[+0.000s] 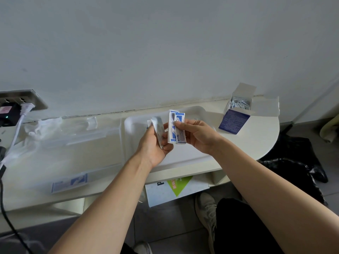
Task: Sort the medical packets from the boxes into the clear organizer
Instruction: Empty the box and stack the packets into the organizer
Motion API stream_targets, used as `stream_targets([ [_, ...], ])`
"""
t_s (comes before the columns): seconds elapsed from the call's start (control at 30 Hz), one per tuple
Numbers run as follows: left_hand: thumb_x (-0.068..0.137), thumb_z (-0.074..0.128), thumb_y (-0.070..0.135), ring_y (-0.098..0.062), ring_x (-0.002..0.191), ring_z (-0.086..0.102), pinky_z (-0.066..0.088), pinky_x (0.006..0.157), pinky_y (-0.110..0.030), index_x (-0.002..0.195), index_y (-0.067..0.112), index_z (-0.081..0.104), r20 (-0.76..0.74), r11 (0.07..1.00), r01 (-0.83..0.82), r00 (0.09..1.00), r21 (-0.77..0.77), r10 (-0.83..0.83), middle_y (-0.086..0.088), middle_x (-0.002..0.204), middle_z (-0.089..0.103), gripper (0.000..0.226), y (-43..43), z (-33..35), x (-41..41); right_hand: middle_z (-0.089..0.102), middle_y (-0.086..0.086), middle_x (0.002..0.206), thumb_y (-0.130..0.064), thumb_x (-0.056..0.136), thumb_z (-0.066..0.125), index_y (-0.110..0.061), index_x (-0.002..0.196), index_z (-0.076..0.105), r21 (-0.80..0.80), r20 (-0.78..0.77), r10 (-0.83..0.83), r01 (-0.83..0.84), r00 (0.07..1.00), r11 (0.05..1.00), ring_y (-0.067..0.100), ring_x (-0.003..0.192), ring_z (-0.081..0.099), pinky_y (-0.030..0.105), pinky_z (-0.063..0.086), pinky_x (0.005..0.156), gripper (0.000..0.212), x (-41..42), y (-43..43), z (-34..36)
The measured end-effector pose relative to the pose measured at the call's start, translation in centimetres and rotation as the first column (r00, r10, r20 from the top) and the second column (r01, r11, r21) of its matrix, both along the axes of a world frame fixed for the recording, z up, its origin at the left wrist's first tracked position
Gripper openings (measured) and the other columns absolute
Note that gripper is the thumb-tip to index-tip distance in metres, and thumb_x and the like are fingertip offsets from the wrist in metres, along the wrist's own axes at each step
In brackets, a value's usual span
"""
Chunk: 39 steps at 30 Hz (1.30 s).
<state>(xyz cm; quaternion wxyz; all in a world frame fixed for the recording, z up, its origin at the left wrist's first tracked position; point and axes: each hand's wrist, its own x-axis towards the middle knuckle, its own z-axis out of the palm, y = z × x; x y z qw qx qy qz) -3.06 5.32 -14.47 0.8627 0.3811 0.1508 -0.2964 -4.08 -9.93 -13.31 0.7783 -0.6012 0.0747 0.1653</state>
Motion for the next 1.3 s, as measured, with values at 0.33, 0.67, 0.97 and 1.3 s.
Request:
stream_targets([
  [0.33, 0.096, 0.031, 0.033, -0.016, 0.054, 0.04, 0.031, 0.044, -0.022, 0.1, 0.008, 0.054, 0.071, 0.976, 0.001, 0.997, 0.22, -0.017, -0.018, 0.097, 0.051, 0.033, -0.6, 0.3, -0.6, 0.069, 0.005, 0.084, -0.012, 0.092, 0.058, -0.01, 0.092, 0.069, -0.023, -0.044, -0.11, 0.109, 0.993, 0.994, 0.018, 0.081, 0.065, 0.03, 0.055, 0.076, 0.011, -0.4, -1.0, 0.0],
  [0.67, 0.097, 0.034, 0.013, -0.018, 0.066, 0.059, 0.054, 0.076, -0.039, 0.09, 0.007, 0.068, 0.211, 0.879, 0.035, 0.965, 0.475, -0.153, -0.005, 0.073, 0.062, 0.035, -5.3, 0.3, -0.2, 0.069, 0.009, 0.088, -0.009, 0.091, 0.06, -0.007, 0.096, 0.068, -0.032, -0.058, -0.289, 0.287, 0.956, 0.957, 0.019, 0.078, 0.066, 0.034, 0.056, 0.078, 0.01, -1.3, -6.4, -0.1],
  [0.97, 0.087, 0.064, 0.01, -0.011, 0.045, 0.026, 0.021, 0.043, -0.021, 0.072, 0.015, 0.054, 0.3, 0.788, 0.041, 0.911, 0.614, -0.282, 0.005, 0.051, 0.032, 0.018, -8.2, -0.5, -1.5, 0.07, 0.009, 0.089, -0.007, 0.088, 0.064, -0.003, 0.099, 0.069, -0.173, -0.003, -0.338, 0.332, 0.941, 0.927, 0.017, 0.076, 0.067, 0.028, 0.055, 0.067, 0.013, -2.0, -8.7, -1.1],
  [1.3, 0.079, 0.072, 0.013, -0.013, 0.045, 0.032, 0.028, 0.048, -0.024, 0.07, 0.014, 0.061, 0.364, 0.699, -0.119, 0.906, 0.705, -0.214, 0.002, 0.054, 0.042, 0.014, -8.1, -1.4, -1.4, 0.068, 0.01, 0.087, 0.001, 0.09, 0.056, -0.004, 0.096, 0.065, 0.046, -0.086, -0.35, 0.355, 0.933, 0.934, 0.02, 0.074, 0.066, 0.028, 0.056, 0.062, 0.012, -2.2, -8.8, -0.3],
])
